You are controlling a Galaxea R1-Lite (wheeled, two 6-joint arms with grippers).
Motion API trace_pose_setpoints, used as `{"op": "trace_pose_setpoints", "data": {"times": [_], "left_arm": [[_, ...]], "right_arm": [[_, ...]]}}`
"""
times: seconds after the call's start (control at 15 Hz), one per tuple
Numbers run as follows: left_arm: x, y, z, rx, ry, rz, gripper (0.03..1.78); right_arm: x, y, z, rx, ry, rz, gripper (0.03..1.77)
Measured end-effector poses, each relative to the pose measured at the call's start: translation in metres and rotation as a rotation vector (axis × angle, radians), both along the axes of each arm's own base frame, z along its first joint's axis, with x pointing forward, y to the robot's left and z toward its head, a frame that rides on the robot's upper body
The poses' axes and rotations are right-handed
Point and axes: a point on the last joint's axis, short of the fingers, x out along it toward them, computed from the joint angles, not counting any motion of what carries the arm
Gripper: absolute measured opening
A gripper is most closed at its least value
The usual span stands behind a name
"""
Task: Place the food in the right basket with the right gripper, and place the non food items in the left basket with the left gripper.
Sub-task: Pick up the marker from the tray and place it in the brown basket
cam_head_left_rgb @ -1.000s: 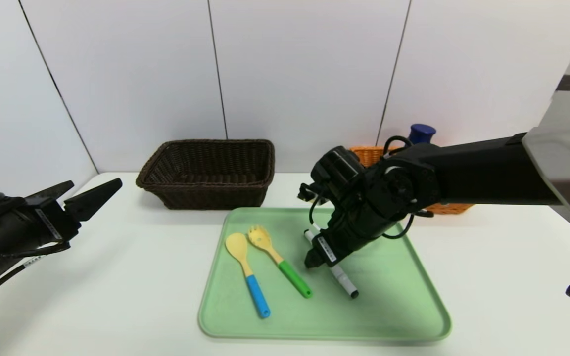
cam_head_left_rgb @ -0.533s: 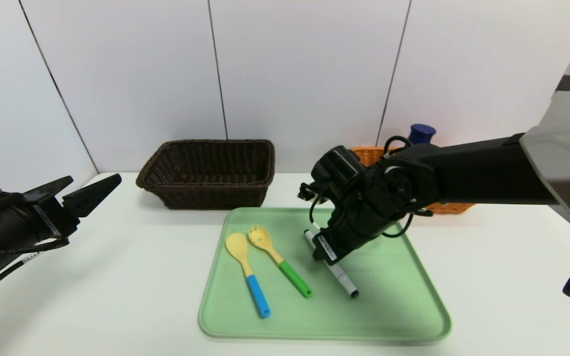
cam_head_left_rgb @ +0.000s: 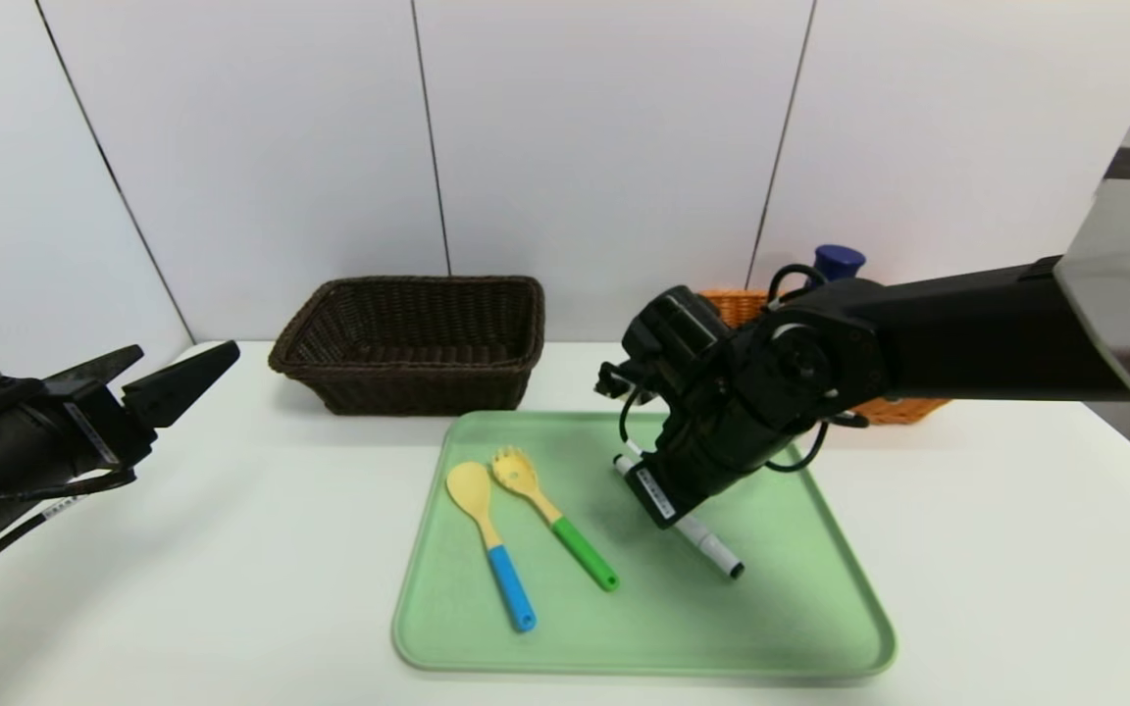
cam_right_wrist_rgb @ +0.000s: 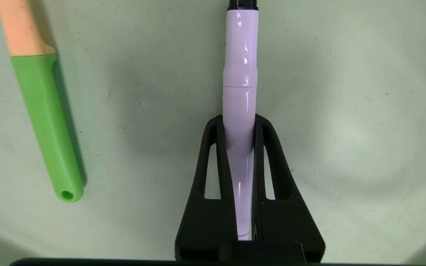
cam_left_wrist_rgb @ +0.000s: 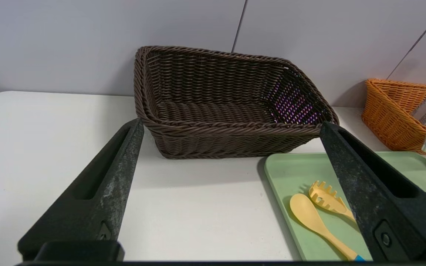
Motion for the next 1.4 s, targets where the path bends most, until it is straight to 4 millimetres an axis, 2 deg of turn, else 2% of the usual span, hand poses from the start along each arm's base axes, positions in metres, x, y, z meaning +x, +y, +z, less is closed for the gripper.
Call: {"op": "trace_pose_setpoints", "data": {"times": [0.2, 0.4, 0.6, 0.67, 0.87, 1.07, 1.2, 1.4], "left_arm": [[0.001, 0.0, 0.001, 0.0, -0.002, 0.0, 1.69], [0.001, 0.0, 0.001, 0.0, -0.002, 0.0, 1.69], [0.0, 0.0, -0.001, 0.001, 0.005, -0.002, 1.69], [0.0, 0.0, -0.001, 0.002, 0.005, -0.002, 1.69], [-0.001, 0.0, 0.0, 0.008, -0.004, -0.001, 1.69], [-0.003, 0.0, 0.002, 0.017, -0.017, 0.001, 1.69], [-0.004, 0.0, 0.002, 0.021, -0.019, 0.002, 1.69], [-0.005, 0.0, 0.002, 0.021, -0.021, 0.001, 1.69]], "right_arm": [[-0.009, -0.006, 0.032, 0.067, -0.068, -0.012, 0.16], [-0.014, -0.01, 0.085, 0.212, -0.247, -0.008, 0.16], [0.001, 0.002, 0.135, 0.4, -0.499, 0.01, 0.16], [0.009, 0.009, 0.14, 0.428, -0.548, 0.02, 0.16], [0.04, 0.038, 0.121, 0.484, -0.666, 0.071, 0.16], [0.067, 0.072, 0.09, 0.598, -0.813, 0.133, 0.16], [0.077, 0.086, 0.074, 0.667, -0.903, 0.149, 0.16], [0.081, 0.099, 0.064, 0.765, -1.021, 0.162, 0.16]]}}
